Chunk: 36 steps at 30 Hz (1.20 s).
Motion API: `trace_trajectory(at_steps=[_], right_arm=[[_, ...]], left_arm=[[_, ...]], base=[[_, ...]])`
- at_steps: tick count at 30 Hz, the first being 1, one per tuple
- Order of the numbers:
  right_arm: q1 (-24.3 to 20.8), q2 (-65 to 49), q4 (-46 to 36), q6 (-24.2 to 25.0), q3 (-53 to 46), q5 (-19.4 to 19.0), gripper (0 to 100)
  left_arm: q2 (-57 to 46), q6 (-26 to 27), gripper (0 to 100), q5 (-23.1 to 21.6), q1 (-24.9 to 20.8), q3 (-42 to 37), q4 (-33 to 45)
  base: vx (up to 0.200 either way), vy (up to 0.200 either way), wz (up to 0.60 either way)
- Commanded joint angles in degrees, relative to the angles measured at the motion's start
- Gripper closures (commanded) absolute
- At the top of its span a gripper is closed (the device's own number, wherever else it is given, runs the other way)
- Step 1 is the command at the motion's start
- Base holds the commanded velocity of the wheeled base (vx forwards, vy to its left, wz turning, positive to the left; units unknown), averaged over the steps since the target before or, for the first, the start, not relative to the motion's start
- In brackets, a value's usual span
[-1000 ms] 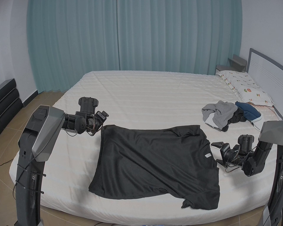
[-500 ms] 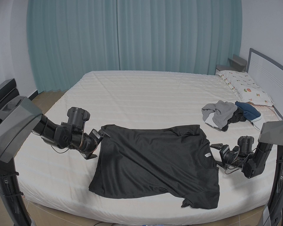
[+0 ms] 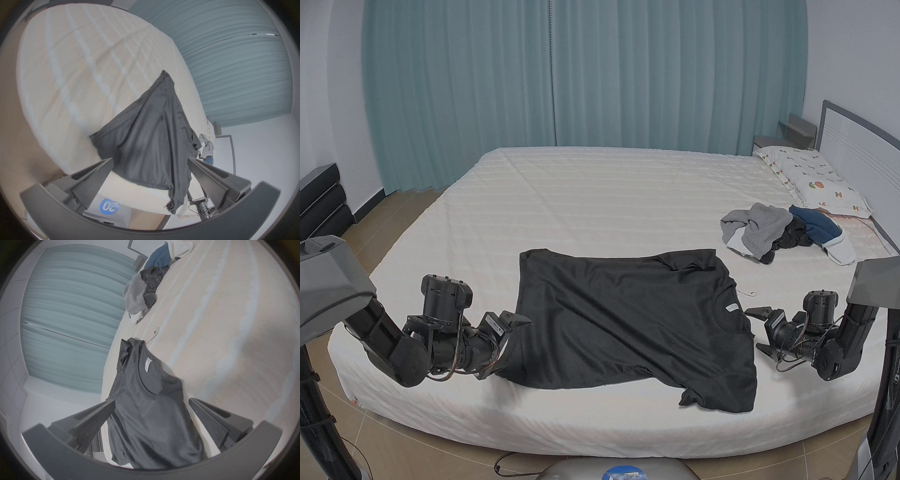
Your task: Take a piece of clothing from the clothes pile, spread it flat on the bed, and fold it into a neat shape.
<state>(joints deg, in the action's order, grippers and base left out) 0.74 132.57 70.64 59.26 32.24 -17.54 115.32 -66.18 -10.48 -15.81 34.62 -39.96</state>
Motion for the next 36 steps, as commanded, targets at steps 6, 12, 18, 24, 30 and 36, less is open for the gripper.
trace_trajectory(at_steps=[6,12,18,24,30,36], right_arm=[[0.0,0.1,0.1,-0.3,-0.3,0.0,0],[0.0,0.1,0.1,-0.4,-0.3,0.1,0],[0.0,0.2,0.1,-0.4,-0.3,0.1,0],[-0.1,0.3,0.1,-0.6,-0.3,0.0,0],[-0.3,0.1,-0.2,-1.2,-0.4,0.1,0],[-1.6,-1.0,0.0,-3.7,-2.2,0.1,0]], left_arm=[[5.2,1.1,0,4.4,0.0,-1.0,-0.6],[8.0,4.0,0,7.8,-0.5,0.4,-0.6],[10.8,4.7,0,11.3,-0.5,4.1,-0.6],[11.8,4.8,0,11.4,0.0,6.3,-0.5],[13.0,6.9,0,13.3,-0.5,6.7,-0.6],[13.2,6.8,100,13.6,-0.4,7.0,-0.6]], base=[[0.000,0.000,0.00],[0.000,0.000,0.00],[0.000,0.000,0.00],[0.000,0.000,0.00],[0.000,0.000,0.00],[0.000,0.000,0.00]])
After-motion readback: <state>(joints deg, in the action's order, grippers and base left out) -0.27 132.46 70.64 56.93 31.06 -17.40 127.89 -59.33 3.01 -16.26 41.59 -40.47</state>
